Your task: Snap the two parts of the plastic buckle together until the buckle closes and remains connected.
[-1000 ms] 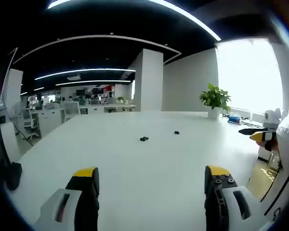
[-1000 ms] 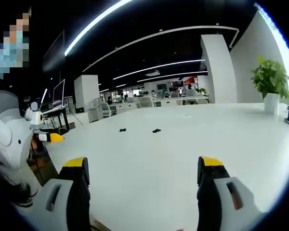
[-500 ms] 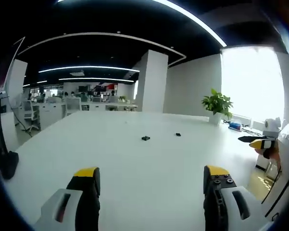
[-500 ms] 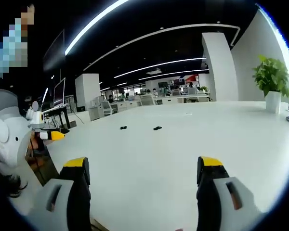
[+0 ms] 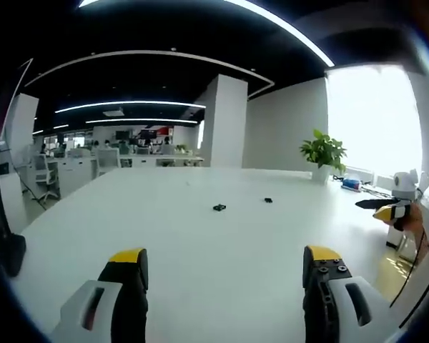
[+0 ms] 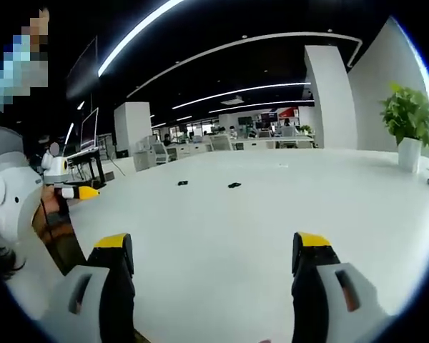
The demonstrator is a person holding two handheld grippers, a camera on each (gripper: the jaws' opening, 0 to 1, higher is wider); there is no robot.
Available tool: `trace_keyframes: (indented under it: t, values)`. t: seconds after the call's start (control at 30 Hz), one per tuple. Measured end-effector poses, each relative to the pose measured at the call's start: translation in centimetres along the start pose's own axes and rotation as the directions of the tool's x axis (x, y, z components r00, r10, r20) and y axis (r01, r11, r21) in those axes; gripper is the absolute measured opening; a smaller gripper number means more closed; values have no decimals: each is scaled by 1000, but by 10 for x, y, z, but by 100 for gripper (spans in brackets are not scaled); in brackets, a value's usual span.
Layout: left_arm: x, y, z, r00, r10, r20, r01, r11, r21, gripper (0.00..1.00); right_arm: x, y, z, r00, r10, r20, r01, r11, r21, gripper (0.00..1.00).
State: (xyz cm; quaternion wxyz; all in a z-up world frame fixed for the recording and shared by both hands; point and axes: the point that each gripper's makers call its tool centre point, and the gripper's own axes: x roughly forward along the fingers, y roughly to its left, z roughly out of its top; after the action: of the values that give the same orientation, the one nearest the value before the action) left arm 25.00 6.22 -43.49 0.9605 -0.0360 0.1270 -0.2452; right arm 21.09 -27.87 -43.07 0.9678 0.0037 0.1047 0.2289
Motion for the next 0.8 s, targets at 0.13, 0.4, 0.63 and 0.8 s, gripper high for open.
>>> trace_keyframes:
  t: [0.13, 0.4, 0.63, 0.8]
  values:
    - [6, 0, 8, 1000, -18, 16, 17, 1000, 14, 91, 6, -1, 4, 1000, 18, 6, -18, 1000, -9, 92]
    - [26, 7, 22, 998, -53, 27, 52, 998, 38, 91, 14, -3, 9, 998, 56, 4, -56, 998, -43, 92]
    - [38, 0, 35, 994, -107, 24, 106, 992, 64, 91, 21, -11, 18, 996, 84, 5, -83, 993, -84, 92]
    - [48, 0, 41, 993, -115, 11, 113, 988, 105, 91, 27, -22, 27, 997, 81, 3, -80, 989, -122, 92]
